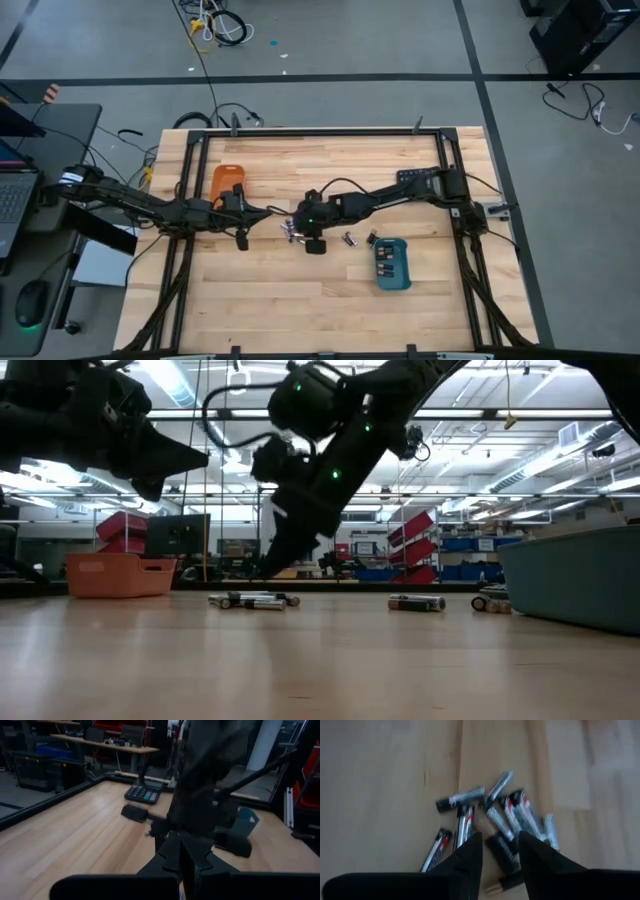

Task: Sort batteries
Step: Put the black battery into the blue bin

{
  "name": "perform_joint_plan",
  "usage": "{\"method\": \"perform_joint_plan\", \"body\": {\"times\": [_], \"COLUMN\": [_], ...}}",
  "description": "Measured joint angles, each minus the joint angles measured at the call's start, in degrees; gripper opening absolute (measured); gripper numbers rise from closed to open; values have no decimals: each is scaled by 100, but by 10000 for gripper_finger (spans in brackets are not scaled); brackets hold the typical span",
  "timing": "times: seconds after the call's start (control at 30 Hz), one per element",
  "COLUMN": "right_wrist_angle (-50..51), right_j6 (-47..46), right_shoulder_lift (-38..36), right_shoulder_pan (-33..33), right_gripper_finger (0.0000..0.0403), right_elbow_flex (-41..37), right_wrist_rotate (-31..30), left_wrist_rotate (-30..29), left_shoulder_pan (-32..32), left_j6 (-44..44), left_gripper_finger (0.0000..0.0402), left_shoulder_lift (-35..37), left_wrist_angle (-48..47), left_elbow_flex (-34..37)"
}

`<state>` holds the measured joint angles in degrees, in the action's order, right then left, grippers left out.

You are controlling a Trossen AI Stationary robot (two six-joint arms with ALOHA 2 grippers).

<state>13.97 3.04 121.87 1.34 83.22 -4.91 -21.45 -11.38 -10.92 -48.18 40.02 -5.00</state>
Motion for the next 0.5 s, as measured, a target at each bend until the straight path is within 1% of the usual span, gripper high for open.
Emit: {"method": "perform_joint_plan", "body": {"times": [0.2, 0.5], "right_wrist_angle": [-11, 114], "right_j6": [-178, -191], "right_shoulder_lift": [257, 275], "right_shoulder_pan": [-4, -4], "right_gripper_finger": [114, 109], "right_elbow_flex": [0, 0], "right_wrist_rotate": [-43, -44], "left_wrist_rotate": [0, 2], "left_shoulder_pan": [0, 0], "left_j6": [-11, 2], "left_gripper_finger": [0, 0], "left_shoulder_lift": [-25, -25], "left_wrist_angle": [-3, 30], "left_elbow_flex": [-1, -1]}}
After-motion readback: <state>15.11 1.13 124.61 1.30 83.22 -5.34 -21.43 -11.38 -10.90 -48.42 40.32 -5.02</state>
